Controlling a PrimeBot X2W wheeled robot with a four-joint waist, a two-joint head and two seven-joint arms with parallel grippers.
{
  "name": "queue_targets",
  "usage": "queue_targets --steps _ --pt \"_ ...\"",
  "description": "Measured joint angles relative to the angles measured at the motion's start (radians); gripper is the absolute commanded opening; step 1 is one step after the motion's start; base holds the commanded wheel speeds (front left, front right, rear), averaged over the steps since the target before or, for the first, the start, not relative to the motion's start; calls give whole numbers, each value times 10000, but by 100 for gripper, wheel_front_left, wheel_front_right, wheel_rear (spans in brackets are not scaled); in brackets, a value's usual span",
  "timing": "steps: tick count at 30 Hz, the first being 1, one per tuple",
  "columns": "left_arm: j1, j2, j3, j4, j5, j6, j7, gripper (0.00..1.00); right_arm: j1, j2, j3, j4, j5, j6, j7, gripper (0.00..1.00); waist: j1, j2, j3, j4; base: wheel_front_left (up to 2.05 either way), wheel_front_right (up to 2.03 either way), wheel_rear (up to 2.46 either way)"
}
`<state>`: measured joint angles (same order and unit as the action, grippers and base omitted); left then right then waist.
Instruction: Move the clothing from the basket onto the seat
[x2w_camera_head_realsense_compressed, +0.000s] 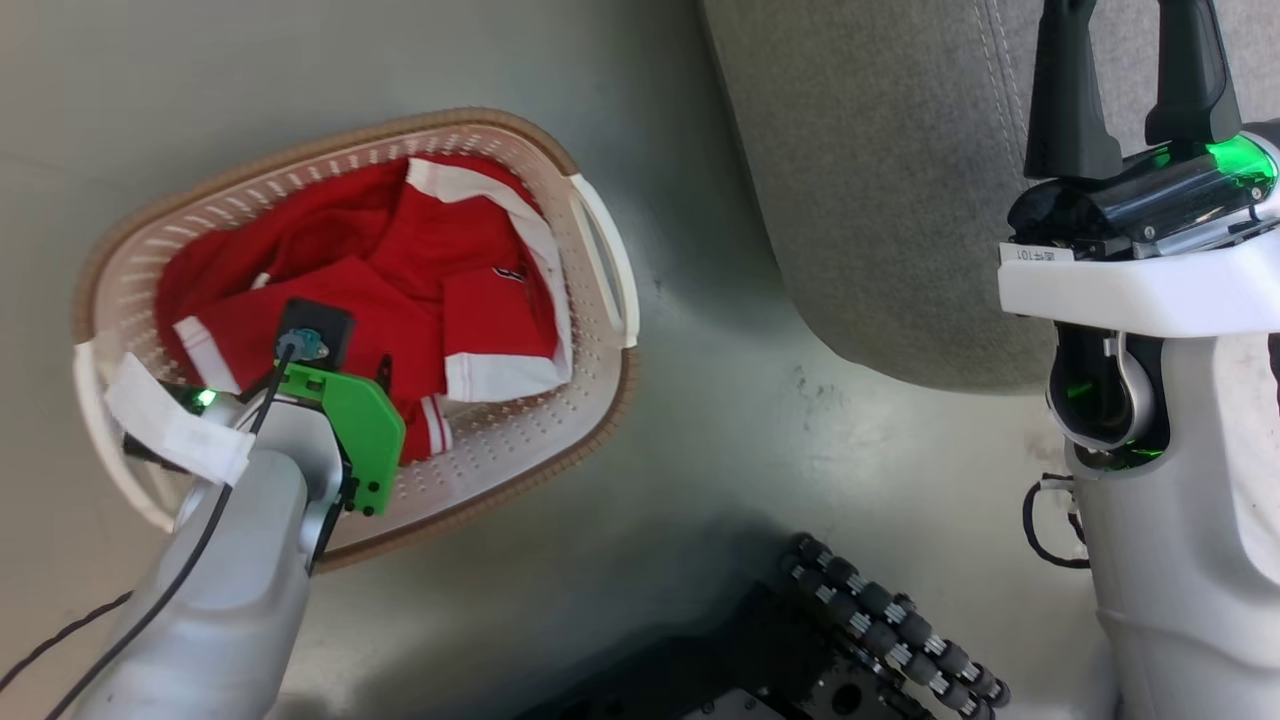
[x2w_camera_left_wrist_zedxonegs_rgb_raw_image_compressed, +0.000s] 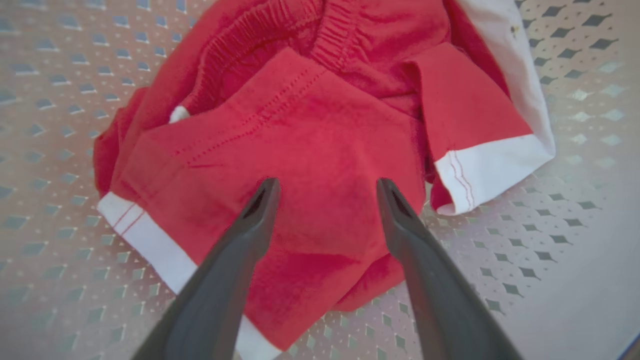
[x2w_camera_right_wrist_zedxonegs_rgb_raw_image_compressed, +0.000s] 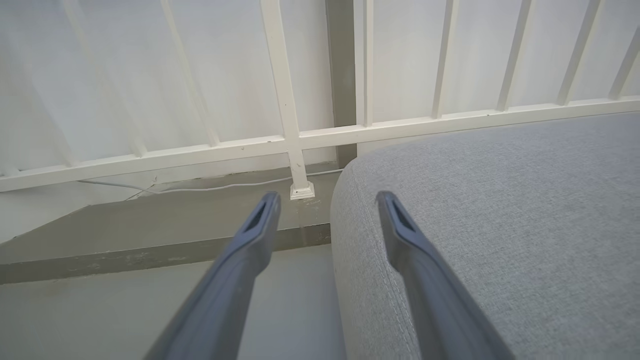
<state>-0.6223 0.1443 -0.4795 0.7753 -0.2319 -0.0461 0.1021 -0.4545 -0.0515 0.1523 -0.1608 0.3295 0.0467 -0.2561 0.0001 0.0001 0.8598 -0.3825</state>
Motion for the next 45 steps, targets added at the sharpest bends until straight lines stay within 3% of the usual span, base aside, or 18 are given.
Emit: queue_targets --steps 14,15,16,17,32,45 --pt "-715 33 282 1331 -31 295 477 100 -76 86 35 -151 343 102 0 100 0 0 734 -508 0 0 0" --pt "-759 19 278 1423 -31 297 483 42 -76 86 40 -157 405 102 0 100 0 0 741 -508 0 0 0" --pt "-826 -27 253 1555 -31 297 570 4 -77 88 81 -186 512 102 0 100 0 0 751 -497 0 0 0" --pt "-858 -42 236 1607 -25 303 573 0 -77 88 100 -211 525 102 0 100 0 0 756 -490 0 0 0" --pt "-1219 -374 113 2347 -25 370 527 0 -101 96 63 -213 658 88 0 100 0 0 645 -326 0 0 0" --pt "-1313 -953 150 2370 -554 -79 -447 0 -59 25 -10 713 -399 334 0 100 -1 0 -272 253 0 0 0"
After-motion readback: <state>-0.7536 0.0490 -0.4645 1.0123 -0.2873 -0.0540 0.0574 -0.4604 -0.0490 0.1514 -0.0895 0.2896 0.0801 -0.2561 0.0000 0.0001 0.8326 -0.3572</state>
